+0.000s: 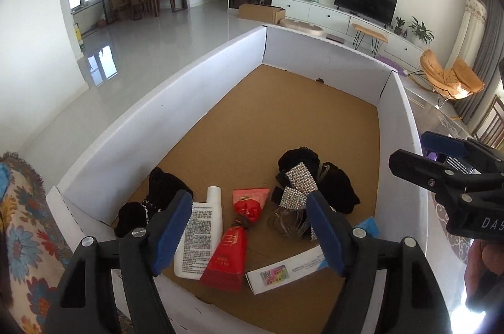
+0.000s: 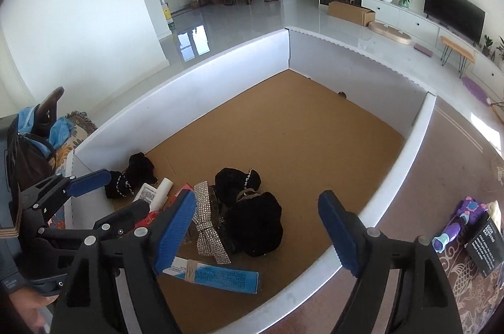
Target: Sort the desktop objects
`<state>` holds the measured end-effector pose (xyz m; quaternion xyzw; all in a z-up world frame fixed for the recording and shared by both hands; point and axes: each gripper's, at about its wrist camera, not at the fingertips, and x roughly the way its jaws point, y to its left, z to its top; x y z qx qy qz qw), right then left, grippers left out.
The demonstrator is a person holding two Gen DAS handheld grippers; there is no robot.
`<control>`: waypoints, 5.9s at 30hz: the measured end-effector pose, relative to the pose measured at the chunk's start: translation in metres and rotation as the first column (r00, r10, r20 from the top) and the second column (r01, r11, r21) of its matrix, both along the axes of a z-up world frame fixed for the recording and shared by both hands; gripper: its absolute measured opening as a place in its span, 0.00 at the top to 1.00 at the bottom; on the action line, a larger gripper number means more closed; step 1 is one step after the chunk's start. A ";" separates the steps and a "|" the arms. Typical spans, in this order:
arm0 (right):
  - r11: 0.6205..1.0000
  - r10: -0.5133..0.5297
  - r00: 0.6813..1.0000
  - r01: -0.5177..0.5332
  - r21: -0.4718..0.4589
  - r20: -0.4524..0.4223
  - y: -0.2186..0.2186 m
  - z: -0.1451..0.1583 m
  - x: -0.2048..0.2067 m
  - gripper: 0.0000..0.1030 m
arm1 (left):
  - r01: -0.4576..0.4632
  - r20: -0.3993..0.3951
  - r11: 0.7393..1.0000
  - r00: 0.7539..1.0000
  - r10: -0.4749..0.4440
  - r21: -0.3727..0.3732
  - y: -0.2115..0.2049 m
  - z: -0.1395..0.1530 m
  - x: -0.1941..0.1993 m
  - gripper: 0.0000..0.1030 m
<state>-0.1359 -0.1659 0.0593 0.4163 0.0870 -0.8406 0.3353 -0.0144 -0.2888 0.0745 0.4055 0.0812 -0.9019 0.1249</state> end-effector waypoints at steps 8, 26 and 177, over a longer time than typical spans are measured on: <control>0.994 -0.106 0.982 0.111 0.022 -0.158 0.141 -0.008 0.049 0.02 | 0.269 -0.206 0.962 0.945 -0.254 0.044 0.116 0.050 0.025 0.12; 0.782 -0.612 0.791 0.609 0.132 -0.028 0.398 -0.103 0.105 0.02 | 0.476 0.009 0.878 0.879 -0.477 0.044 0.309 -0.088 -0.001 0.03; 0.845 -0.514 0.857 0.513 0.150 -0.034 0.389 -0.109 0.039 0.04 | 0.442 0.101 0.897 0.893 -0.439 -0.014 0.305 -0.101 -0.006 0.00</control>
